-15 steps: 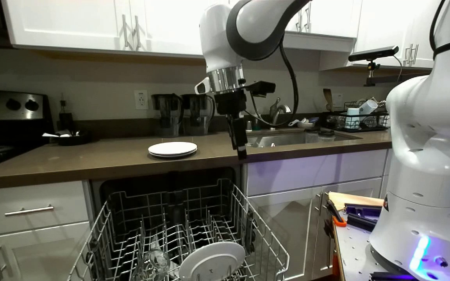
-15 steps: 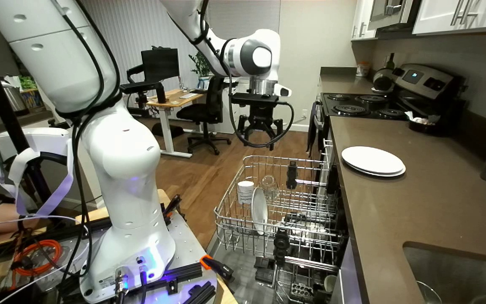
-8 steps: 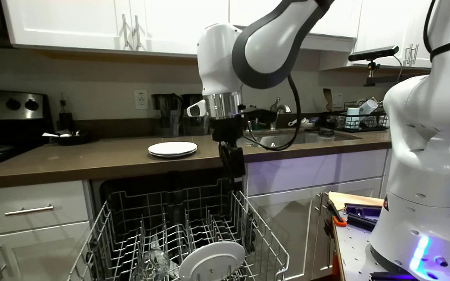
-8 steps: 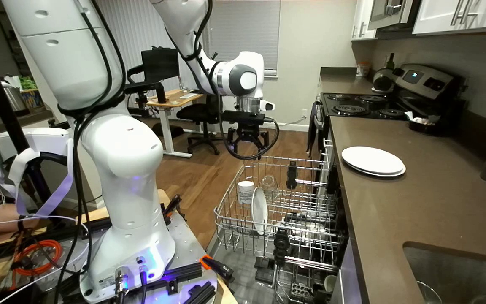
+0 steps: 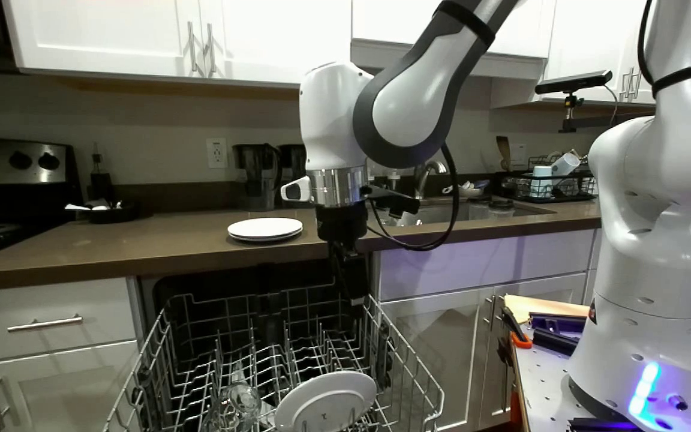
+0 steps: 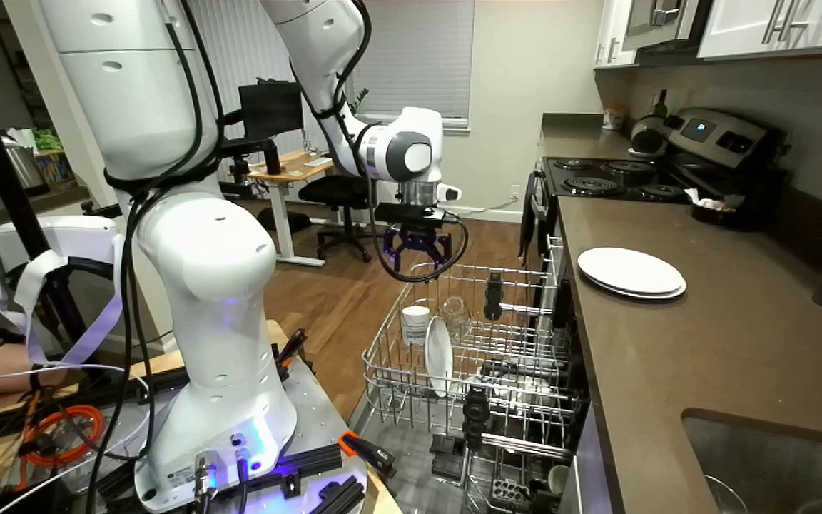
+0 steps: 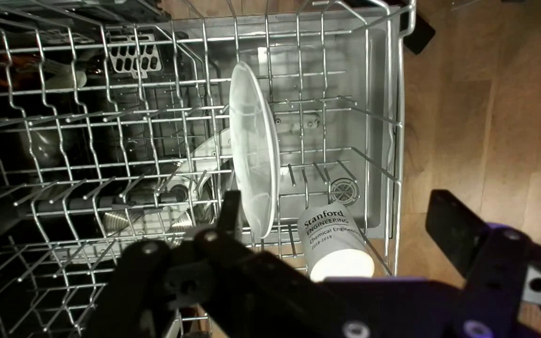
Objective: Move the white plate in the dishwasher to the left side
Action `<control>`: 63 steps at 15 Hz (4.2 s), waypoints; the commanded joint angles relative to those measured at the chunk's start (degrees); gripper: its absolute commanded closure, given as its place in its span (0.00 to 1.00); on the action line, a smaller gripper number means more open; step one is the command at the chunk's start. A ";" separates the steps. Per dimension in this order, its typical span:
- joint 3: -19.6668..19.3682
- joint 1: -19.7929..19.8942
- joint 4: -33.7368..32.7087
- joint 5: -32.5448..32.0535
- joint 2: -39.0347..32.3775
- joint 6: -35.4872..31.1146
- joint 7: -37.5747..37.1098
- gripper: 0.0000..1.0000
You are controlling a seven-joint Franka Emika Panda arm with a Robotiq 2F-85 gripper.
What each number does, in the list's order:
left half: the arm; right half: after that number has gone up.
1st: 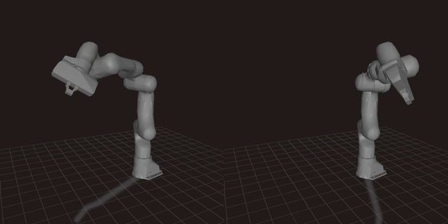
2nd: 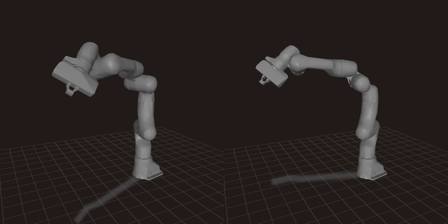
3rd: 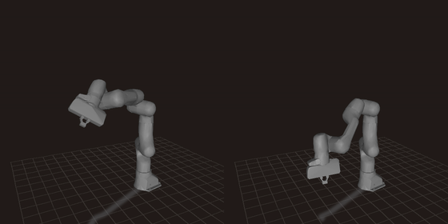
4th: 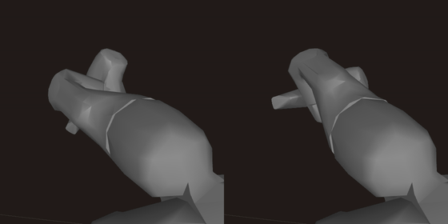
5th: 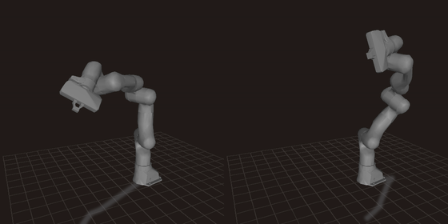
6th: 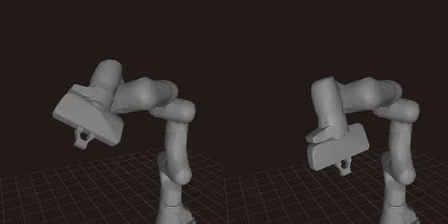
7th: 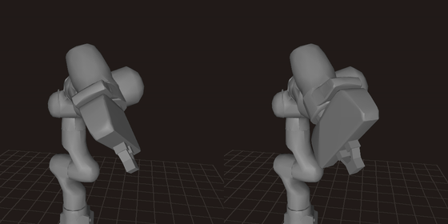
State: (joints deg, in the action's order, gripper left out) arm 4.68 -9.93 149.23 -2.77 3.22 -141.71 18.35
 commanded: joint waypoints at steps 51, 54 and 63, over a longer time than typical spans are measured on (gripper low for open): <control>3.97 7.57 -5.55 -3.47 -27.36 -20.28 -4.99 0.00; 8.55 11.70 -5.63 0.26 -29.77 -24.02 -0.97 0.26; 9.14 14.65 -6.42 -1.75 -31.01 -27.32 0.24 0.85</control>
State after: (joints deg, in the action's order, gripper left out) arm 12.79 3.00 143.06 -4.44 -27.64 -168.20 16.64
